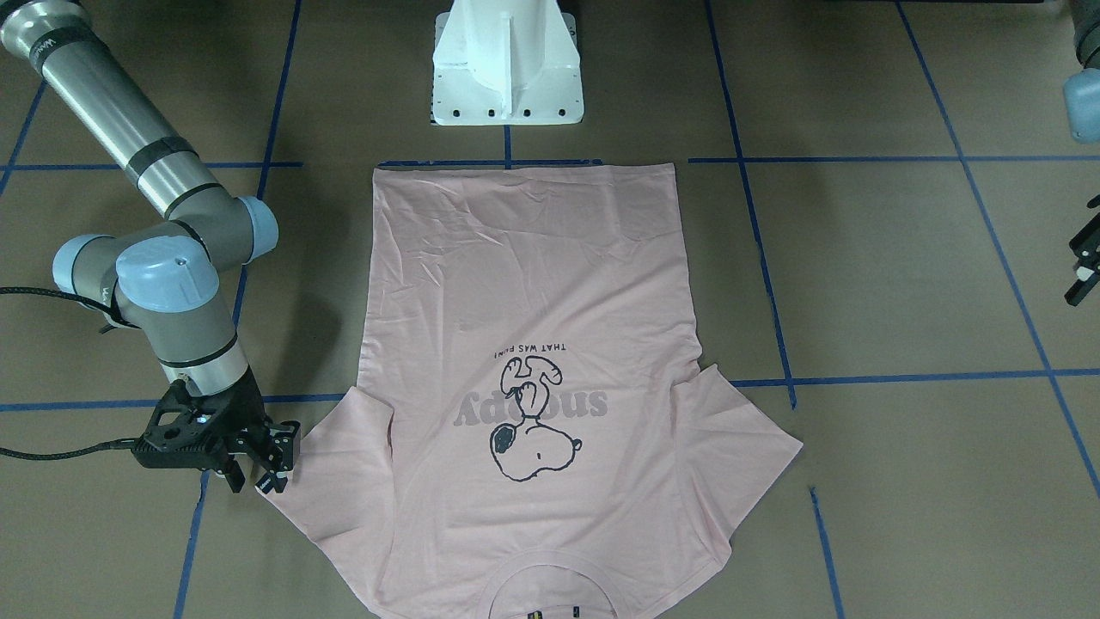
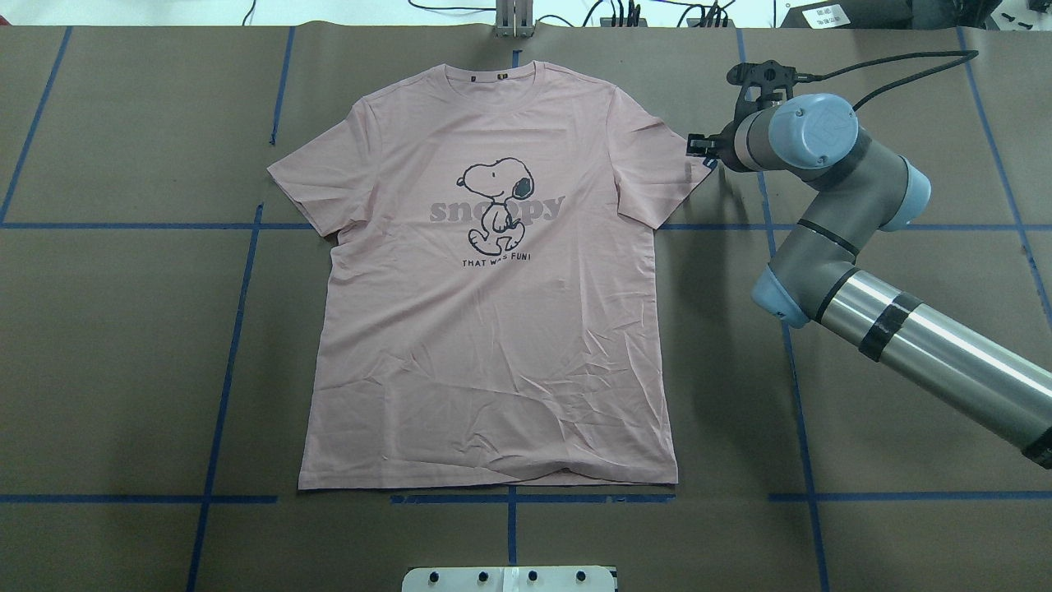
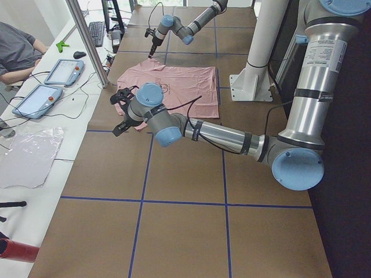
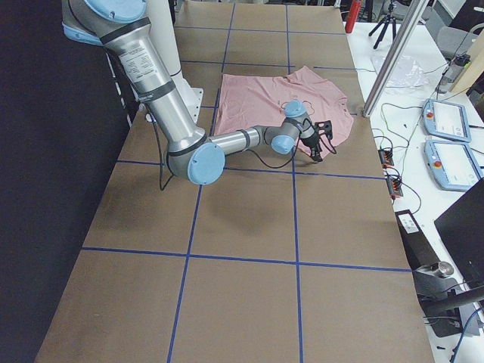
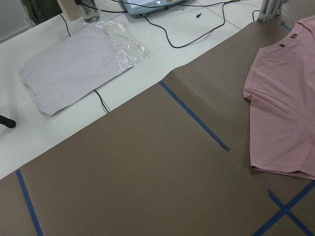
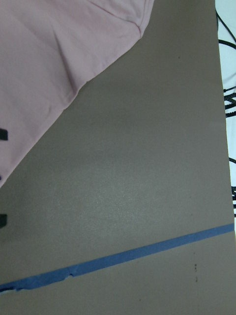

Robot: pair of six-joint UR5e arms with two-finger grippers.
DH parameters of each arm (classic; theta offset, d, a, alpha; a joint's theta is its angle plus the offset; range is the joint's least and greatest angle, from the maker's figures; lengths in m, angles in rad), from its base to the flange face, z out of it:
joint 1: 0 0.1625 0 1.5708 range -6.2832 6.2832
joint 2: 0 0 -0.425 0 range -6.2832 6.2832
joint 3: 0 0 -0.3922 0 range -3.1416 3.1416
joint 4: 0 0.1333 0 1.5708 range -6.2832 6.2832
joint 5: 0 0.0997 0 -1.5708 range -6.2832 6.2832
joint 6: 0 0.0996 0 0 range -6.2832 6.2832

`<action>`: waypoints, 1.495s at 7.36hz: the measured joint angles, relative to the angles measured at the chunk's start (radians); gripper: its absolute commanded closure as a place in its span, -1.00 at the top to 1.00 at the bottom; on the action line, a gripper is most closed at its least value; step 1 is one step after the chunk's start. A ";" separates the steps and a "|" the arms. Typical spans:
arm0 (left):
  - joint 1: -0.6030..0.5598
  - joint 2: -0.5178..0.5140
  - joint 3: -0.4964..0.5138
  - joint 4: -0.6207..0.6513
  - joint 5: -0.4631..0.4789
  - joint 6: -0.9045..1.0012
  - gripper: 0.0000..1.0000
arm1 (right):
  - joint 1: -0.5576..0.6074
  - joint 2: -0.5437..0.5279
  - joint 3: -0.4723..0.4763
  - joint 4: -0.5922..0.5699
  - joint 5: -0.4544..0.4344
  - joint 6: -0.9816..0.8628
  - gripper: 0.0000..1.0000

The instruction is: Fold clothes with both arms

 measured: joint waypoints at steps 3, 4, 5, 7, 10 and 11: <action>0.000 0.001 0.000 0.000 0.000 0.002 1.00 | -0.002 0.001 -0.026 0.019 0.000 0.002 0.05; 0.000 0.001 0.000 0.000 0.000 0.002 1.00 | -0.003 0.001 -0.028 0.019 0.000 0.002 0.02; 0.000 0.001 0.000 0.000 0.000 0.003 1.00 | -0.004 0.001 -0.029 0.019 -0.001 0.002 -0.03; 0.000 0.003 0.000 0.000 0.000 0.004 1.00 | -0.008 0.001 -0.030 0.018 -0.002 0.002 -0.40; 0.000 0.003 0.000 0.000 0.000 0.005 1.00 | -0.011 0.005 -0.030 0.017 -0.003 0.010 -1.00; 0.000 0.003 0.001 0.000 0.000 0.005 1.00 | -0.011 0.011 -0.029 0.014 -0.004 0.012 -1.00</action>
